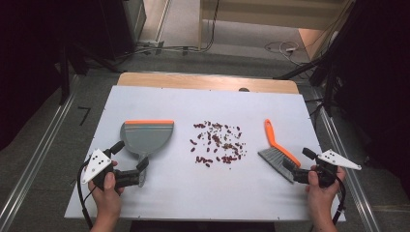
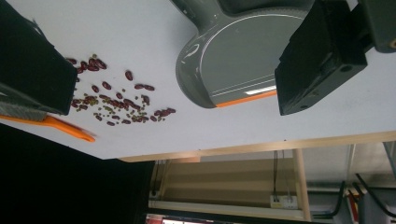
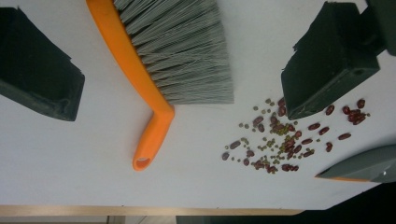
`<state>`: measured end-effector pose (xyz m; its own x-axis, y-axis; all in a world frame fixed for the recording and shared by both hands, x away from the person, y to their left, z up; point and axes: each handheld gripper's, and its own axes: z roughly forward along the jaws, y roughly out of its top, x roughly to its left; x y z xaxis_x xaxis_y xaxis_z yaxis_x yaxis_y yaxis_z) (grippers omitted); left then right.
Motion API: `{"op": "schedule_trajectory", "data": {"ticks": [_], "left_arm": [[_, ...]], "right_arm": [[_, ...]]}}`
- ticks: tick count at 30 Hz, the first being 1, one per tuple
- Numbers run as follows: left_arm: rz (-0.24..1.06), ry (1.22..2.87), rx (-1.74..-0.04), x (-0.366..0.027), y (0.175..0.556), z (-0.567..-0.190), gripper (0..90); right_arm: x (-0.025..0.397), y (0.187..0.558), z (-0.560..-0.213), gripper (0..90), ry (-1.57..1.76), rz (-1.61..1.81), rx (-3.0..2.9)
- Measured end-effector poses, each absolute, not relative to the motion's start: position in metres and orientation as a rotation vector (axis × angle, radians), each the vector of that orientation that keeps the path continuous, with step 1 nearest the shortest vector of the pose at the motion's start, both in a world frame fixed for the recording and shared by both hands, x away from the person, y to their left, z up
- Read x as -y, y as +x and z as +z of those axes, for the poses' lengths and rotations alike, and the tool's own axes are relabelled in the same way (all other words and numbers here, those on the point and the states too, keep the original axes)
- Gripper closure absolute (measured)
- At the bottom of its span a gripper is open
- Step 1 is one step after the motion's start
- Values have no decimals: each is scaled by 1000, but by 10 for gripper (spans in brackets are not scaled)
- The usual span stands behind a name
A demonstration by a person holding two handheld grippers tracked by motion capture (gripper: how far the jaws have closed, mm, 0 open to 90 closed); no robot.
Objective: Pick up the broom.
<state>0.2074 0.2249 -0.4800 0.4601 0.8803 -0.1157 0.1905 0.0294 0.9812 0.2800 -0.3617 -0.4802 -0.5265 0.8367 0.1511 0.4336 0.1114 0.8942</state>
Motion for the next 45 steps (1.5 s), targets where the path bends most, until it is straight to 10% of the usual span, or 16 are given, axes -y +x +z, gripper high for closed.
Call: {"op": "schedule_trajectory", "data": {"ticks": [30, 45], "left_arm": [[669, 1488, -988, -206, 226, -459, 0], [651, 1575, -898, -191, 227, -469, 0]], "right_arm": [[334, 349, -401, 22, 1300, 1294, -2029], [325, 394, -453, 479, 1547, 970, -2240]]}}
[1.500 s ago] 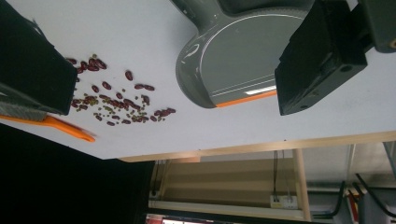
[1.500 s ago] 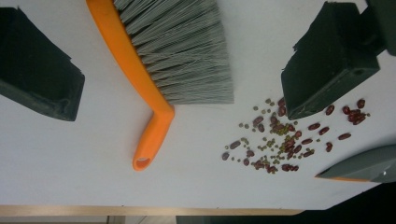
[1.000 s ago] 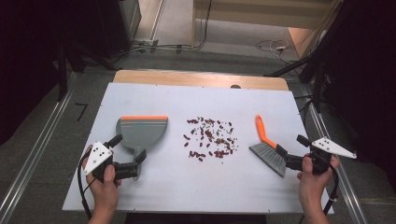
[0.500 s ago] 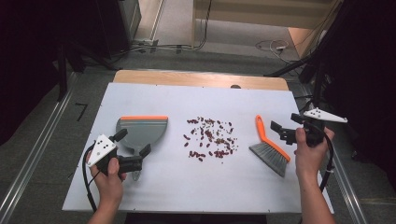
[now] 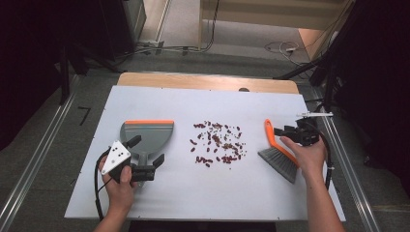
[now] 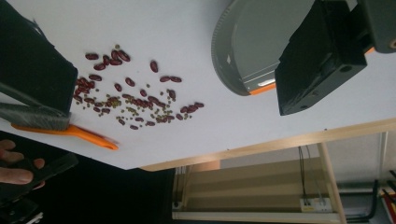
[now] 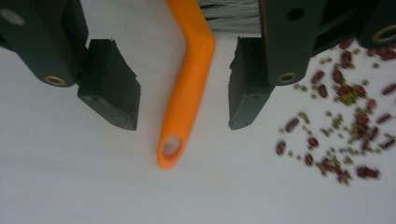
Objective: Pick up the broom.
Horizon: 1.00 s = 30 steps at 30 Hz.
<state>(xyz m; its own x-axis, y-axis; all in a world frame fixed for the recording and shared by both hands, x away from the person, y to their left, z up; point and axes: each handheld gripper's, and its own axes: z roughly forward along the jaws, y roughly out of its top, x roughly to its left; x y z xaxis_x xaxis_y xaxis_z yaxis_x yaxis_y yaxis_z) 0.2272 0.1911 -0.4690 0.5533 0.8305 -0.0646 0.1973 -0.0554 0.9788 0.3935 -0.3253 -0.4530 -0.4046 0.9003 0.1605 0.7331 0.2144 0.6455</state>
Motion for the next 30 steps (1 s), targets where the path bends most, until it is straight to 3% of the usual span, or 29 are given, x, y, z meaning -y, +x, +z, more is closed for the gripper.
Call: {"op": "schedule_trajectory", "data": {"ticks": [8, 21, 30], "left_arm": [[649, 1602, -873, -187, 225, -471, 0], [654, 1600, -876, -187, 225, -472, 0], [657, 1607, -872, -186, 224, -471, 0]], "right_arm": [[313, 393, -470, 655, 1522, 847, -2364], [301, 392, -479, 658, 1540, 647, -2410], [302, 390, -481, 669, 1560, 684, -2390]]}}
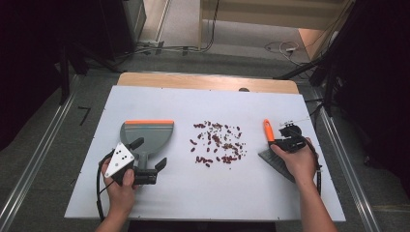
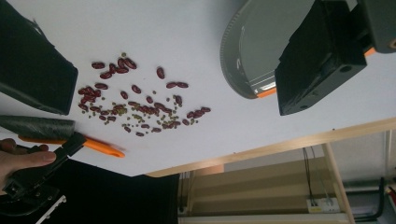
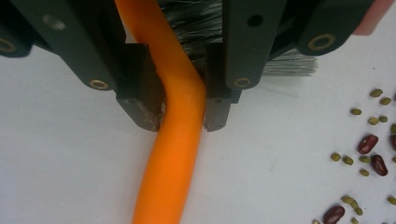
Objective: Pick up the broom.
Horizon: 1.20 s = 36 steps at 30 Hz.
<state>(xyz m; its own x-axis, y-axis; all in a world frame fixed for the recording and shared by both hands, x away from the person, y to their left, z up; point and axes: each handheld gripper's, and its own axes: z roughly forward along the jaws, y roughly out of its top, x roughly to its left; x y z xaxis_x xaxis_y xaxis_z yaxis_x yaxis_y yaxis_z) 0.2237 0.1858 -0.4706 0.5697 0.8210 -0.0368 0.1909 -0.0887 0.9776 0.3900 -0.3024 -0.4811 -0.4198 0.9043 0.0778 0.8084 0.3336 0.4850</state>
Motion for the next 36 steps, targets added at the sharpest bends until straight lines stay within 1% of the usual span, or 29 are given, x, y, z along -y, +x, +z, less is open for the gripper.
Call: {"op": "schedule_trajectory", "data": {"ticks": [4, 9, 15, 19, 29, 36], "left_arm": [[654, 1604, -877, -186, 225, -471, 0], [656, 1601, -875, -186, 224, -470, 0], [660, 1597, -876, -187, 224, -469, 0], [661, 1595, -875, -187, 225, -469, 0], [665, 1592, -873, -186, 225, -468, 0], [668, 1590, -856, -181, 225, -465, 0]], "right_arm": [[311, 386, -485, 668, 1561, 793, -2368], [311, 377, -486, 668, 1505, 846, -2313], [322, 365, -478, 678, 1488, 998, -2221], [338, 357, -477, 679, 1517, 1142, -2145], [346, 337, -467, 683, 1367, 1317, -1958], [357, 327, -462, 689, 1343, 1485, -1817]]}}
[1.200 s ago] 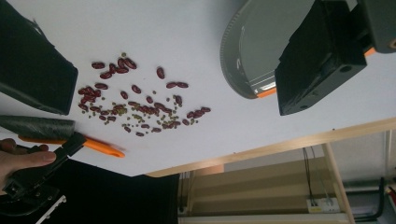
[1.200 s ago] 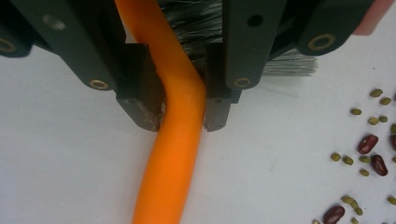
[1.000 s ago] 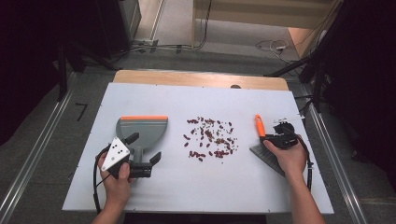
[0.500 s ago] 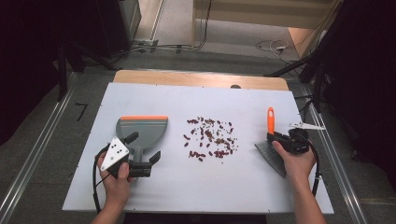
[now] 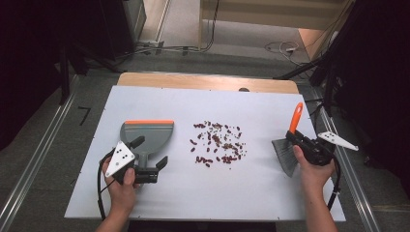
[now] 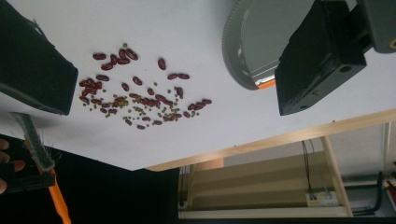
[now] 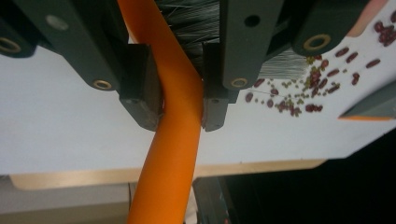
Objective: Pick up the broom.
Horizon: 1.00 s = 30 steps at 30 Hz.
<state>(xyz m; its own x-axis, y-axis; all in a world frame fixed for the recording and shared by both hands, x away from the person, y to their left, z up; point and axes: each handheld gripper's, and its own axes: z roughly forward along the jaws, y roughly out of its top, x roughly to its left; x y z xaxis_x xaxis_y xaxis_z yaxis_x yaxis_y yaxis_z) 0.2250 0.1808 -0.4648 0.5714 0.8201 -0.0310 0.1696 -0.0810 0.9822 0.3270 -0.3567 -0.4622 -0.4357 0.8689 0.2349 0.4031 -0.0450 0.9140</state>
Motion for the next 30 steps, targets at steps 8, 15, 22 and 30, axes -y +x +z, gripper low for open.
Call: {"op": "schedule_trajectory", "data": {"ticks": [8, 15, 22, 30], "left_arm": [[657, 1577, -847, -177, 225, -462, 0], [643, 1571, -829, -171, 224, -458, 0], [620, 1569, -799, -160, 223, -452, 0], [578, 1568, -768, -144, 224, -448, 0]], "right_arm": [[353, 320, -447, 693, 1276, 1546, -1748], [331, 312, -427, 693, 1181, 1614, -1725], [305, 305, -414, 693, 1099, 1664, -1747], [274, 297, -405, 693, 1030, 1721, -1785]]}}
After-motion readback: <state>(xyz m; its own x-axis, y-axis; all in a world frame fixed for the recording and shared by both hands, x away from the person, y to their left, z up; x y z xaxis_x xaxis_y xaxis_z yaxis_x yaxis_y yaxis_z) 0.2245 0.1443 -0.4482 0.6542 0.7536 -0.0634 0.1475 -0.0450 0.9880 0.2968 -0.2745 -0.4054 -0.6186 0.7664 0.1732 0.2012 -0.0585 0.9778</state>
